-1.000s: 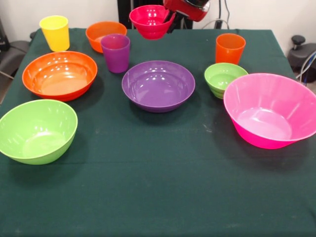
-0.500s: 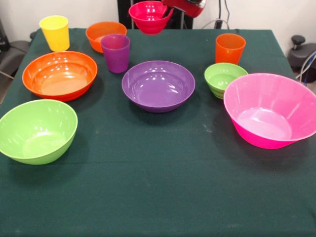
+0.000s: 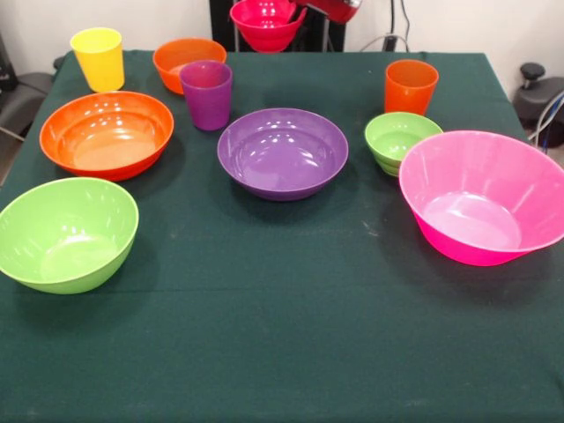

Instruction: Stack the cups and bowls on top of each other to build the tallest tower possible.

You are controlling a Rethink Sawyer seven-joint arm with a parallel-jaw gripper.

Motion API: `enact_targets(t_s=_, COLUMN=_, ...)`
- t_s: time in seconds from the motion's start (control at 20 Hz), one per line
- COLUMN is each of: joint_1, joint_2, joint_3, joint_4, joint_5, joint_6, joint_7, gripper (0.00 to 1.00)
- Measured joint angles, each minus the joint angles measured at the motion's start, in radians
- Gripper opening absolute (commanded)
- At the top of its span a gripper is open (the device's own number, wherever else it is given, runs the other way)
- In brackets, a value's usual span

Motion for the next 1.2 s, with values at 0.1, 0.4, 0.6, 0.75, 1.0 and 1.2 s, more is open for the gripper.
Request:
enact_targets(t_s=0.1, joint_1=0.0, joint_2=0.0, joint_3=0.0, joint_4=0.0, joint_5=0.0, joint_6=0.0, joint_7=0.0, gripper=0.0)
enact_targets(t_s=0.4, joint_1=0.0, joint_2=0.014, joint_3=0.0, joint_4=-0.03, joint_5=0.0, joint_6=0.011, joint_7=0.0, gripper=0.0)
enact_targets(t_s=0.6, joint_1=0.0, joint_2=0.034, joint_3=0.0, joint_4=-0.082, joint_5=0.0, joint_6=0.047, joint_7=0.0, gripper=0.0)
enact_targets(t_s=0.75, joint_1=0.001, joint_2=0.047, joint_3=0.0, joint_4=-0.127, joint_5=0.0, joint_6=0.084, joint_7=0.0, gripper=0.0)
enact_targets(t_s=1.0, joint_1=0.001, joint_2=0.069, joint_3=0.0, joint_4=-0.223, joint_5=0.0, joint_6=0.165, joint_7=0.0, gripper=0.0)
enact_targets(t_s=1.2, joint_1=0.001, joint_2=0.09, joint_3=0.0, joint_4=-0.293, joint_5=0.001, joint_6=0.214, joint_7=0.0, gripper=0.0)
